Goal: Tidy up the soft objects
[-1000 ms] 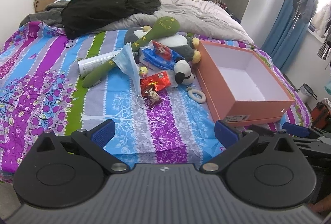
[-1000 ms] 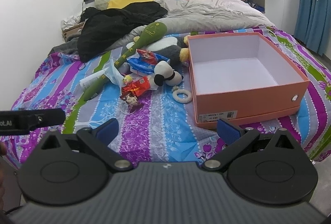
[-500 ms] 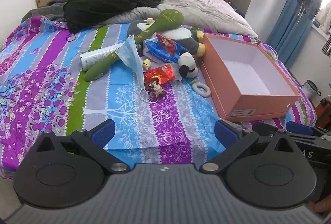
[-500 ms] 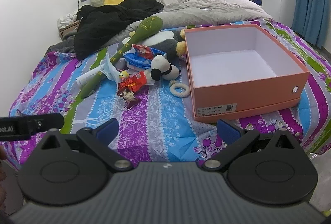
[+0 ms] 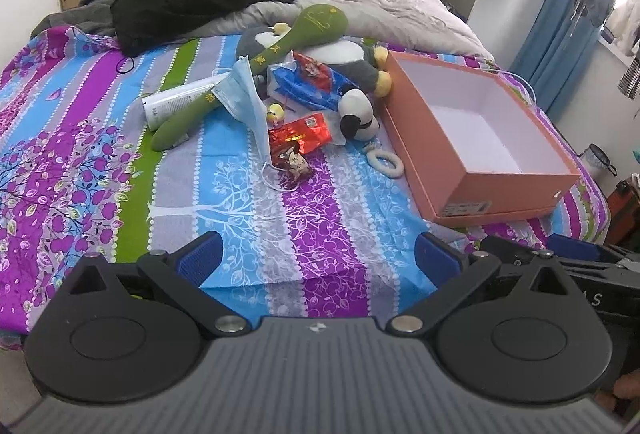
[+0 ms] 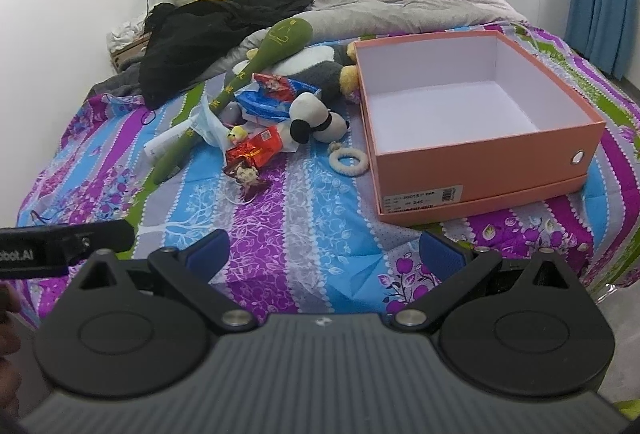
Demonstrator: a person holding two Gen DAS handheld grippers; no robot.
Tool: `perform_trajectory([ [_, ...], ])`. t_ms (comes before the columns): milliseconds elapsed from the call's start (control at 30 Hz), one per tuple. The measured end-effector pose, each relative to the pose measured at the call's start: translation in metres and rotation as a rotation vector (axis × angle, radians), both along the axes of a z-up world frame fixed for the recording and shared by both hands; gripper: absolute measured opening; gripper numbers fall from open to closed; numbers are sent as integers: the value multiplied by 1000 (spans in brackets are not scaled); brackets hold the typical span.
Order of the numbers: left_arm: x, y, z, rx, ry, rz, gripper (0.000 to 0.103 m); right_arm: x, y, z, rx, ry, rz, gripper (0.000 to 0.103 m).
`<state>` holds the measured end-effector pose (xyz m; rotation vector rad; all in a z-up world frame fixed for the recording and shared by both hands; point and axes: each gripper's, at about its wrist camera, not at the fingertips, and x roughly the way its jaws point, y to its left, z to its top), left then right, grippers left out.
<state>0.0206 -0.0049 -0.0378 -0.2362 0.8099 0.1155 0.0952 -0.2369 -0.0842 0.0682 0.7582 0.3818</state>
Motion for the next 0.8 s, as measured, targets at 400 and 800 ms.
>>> perform_trajectory([
  [400,14,13,-15,-21,33,18,103,8,1,-17,32,24,-21,102],
  [800,24,22,-27,-44,35,18,103,17,3,-19,19,-6,-46,88],
])
